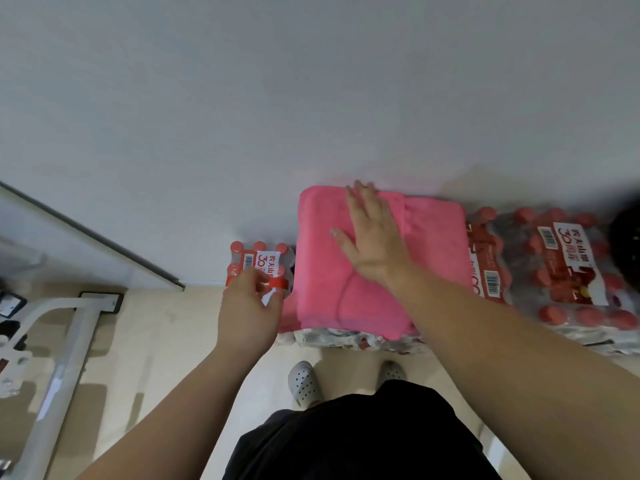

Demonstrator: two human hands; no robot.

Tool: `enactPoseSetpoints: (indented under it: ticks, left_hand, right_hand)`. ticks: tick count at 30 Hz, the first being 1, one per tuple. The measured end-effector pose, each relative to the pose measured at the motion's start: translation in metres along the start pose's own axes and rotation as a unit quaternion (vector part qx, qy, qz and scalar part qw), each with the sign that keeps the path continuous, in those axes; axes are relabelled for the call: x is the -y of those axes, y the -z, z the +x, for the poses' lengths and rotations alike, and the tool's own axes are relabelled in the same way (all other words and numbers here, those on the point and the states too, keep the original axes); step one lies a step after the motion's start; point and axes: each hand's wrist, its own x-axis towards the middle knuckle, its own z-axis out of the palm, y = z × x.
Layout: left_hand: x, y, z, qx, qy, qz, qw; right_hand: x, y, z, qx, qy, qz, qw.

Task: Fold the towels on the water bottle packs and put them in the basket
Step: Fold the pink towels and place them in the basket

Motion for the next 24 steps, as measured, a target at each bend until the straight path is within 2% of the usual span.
enactPoseSetpoints:
  ticks: [2, 5, 7, 11, 16, 20, 24]
  left_hand:
    - [-0.019, -0.007, 0.003, -0.031, -0.061, 0.013, 0.998]
    - [-0.054, -0.026, 0.002, 0.0, -0.176, 0.028, 0.984]
    - [-0.072, -0.044, -0.001, 0.041, -0.23, 0.042, 0.971]
    - [-0.101, -0.082, -0.017, 0.08, -0.275, 0.082, 0.955]
    - [-0.121, -0.118, -0.042, 0.057, -0.237, 0.173, 0.954]
    - [-0.127, -0.134, -0.057, -0.01, -0.207, 0.226, 0.952]
    - [-0.13, -0.142, -0.076, -0.053, -0.156, 0.238, 0.957]
  right_hand:
    - [-0.036, 0.01, -0.015, -0.006, -0.061, -0.037, 0.997]
    - [-0.085, 0.024, -0.039, 0.049, -0.144, -0.111, 0.982]
    - [-0.108, 0.031, -0.051, 0.077, -0.149, -0.129, 0.977]
    - [-0.128, 0.037, -0.056, 0.098, -0.108, -0.145, 0.979]
    - [-0.123, 0.045, -0.045, 0.064, -0.022, -0.1, 0.993]
    - [-0.121, 0.052, -0.025, 0.076, 0.062, -0.078, 0.992]
    - [-0.121, 0.052, -0.01, 0.089, 0.086, -0.074, 0.989]
